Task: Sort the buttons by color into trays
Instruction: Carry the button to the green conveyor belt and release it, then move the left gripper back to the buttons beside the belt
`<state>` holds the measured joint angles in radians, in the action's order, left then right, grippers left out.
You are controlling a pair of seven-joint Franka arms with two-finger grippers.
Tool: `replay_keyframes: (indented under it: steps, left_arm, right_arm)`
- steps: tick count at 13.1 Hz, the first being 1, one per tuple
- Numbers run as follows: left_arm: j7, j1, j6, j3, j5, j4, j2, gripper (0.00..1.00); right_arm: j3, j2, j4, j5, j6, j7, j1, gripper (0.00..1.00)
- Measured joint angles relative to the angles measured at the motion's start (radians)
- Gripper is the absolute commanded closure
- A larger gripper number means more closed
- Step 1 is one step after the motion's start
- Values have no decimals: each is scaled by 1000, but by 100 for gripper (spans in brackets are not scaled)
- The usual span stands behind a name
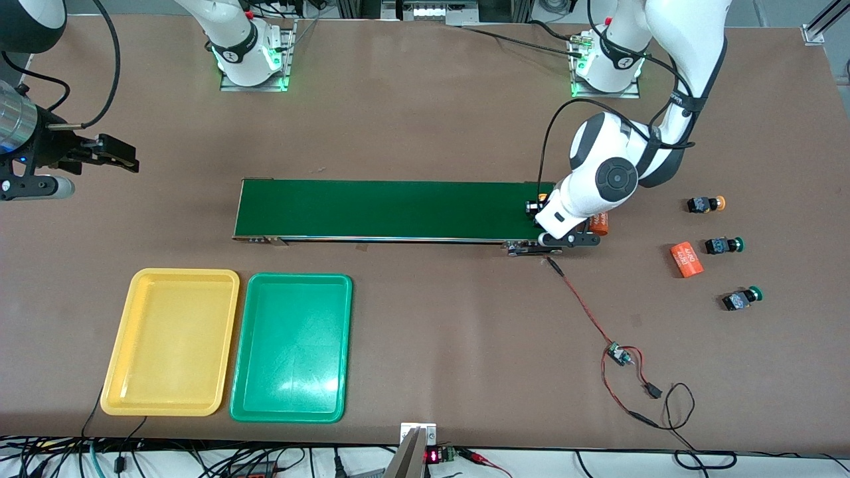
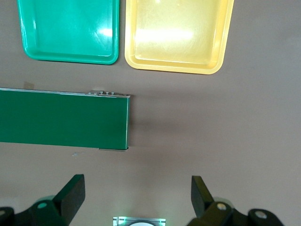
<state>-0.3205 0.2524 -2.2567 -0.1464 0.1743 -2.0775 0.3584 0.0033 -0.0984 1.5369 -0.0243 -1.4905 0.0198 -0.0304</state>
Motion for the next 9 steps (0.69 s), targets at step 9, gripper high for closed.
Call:
replay_keyframes:
  steps: [9]
  left_arm:
    - [206,-267,0,20,-46,11,-129,0]
  right_arm:
    - [0,0,0,11,0,0,-1,0]
